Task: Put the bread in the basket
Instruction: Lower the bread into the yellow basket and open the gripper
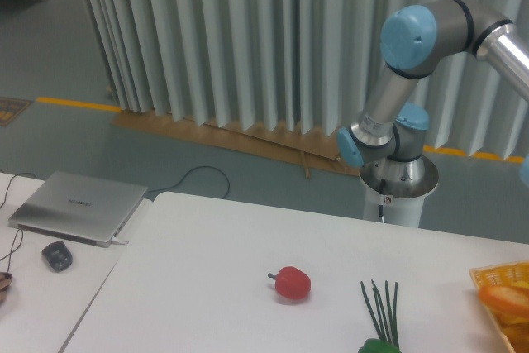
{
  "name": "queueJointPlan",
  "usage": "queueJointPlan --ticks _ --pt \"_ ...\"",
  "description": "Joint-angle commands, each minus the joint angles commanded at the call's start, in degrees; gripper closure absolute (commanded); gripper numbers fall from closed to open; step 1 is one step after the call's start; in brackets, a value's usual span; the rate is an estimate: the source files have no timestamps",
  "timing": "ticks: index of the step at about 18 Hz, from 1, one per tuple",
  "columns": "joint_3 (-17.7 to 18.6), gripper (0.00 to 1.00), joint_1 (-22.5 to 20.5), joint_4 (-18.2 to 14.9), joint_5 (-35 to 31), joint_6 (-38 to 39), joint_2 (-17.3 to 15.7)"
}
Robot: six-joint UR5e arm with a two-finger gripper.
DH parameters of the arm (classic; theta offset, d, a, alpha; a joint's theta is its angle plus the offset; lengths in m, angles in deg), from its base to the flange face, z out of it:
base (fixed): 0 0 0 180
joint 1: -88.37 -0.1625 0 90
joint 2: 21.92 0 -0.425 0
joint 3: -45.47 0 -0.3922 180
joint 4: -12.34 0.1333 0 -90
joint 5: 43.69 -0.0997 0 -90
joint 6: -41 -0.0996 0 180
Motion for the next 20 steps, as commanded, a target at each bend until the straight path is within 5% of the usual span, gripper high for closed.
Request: queueJointPlan --ticks 6,16,17,19,20 --pt "-0.44 0.47 -4.13 2.21 0.61 -5.7 1.76" --pt "-1.32 0.42 -4.22 3.09 0.44 -6.34 3.35" --pt "-1.23 0.37 -4.05 3.09 0.35 -6.25 3.35" --pt "-1.14 0.05 -3.87 3.09 0.26 -6.6 3.08" --pt "-1.06 0.0 -3.61 3.09 0.18 -6.16 2.91"
